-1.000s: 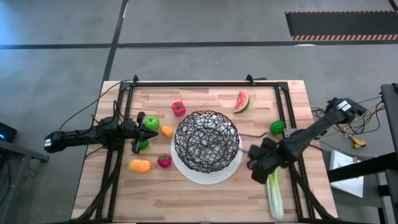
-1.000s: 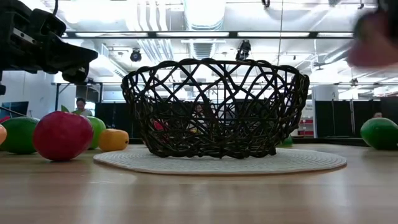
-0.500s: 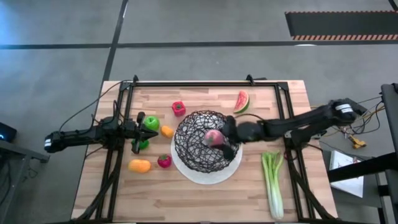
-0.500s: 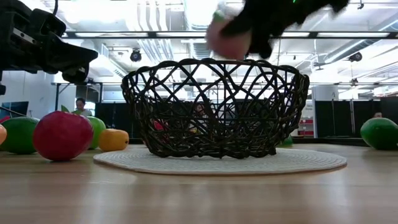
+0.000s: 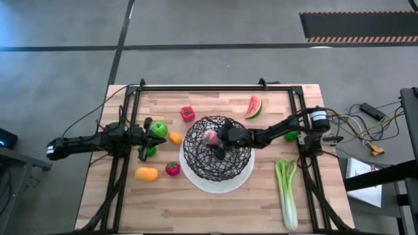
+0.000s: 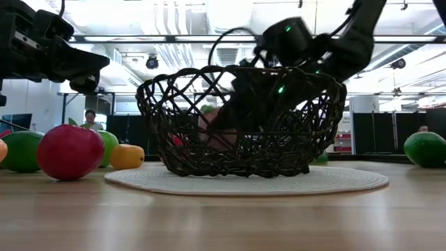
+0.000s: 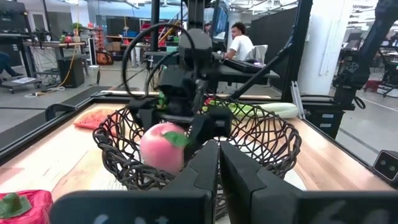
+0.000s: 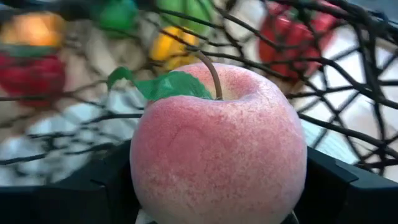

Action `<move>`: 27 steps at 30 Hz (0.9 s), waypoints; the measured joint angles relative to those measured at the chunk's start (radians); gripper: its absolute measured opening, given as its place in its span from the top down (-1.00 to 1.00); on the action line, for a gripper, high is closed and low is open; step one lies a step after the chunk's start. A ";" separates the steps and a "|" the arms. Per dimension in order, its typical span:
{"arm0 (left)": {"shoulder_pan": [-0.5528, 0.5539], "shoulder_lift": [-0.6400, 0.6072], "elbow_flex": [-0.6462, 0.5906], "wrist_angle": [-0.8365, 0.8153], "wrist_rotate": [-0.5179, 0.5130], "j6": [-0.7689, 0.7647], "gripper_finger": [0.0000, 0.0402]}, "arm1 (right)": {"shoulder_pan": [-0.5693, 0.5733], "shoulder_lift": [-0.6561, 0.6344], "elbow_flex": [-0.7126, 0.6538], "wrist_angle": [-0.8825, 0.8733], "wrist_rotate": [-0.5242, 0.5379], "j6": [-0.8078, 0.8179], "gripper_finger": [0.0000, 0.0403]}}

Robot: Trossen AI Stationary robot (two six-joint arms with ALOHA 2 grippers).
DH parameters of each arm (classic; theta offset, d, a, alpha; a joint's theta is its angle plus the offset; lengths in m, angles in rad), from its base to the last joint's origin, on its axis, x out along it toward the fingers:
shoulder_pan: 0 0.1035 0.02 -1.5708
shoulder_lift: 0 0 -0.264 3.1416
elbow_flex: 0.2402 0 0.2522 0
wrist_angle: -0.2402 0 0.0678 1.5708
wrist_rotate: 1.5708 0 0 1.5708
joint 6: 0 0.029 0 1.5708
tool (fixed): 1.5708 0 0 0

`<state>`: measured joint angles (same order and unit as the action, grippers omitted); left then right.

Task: Build produce basket
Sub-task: Put the pink peach into the wire basket, then put the right green lime into the wire basket

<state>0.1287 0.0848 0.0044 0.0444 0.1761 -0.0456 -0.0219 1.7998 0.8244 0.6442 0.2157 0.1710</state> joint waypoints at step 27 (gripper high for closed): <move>0.000 0.000 0.000 0.000 0.000 0.000 1.00 | 0.049 -0.178 0.352 -0.894 0.245 -0.072 -0.88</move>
<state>0.1284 0.0845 0.0044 0.0444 0.1758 -0.0456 0.0276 1.6214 1.1763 -0.2502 0.4602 0.0987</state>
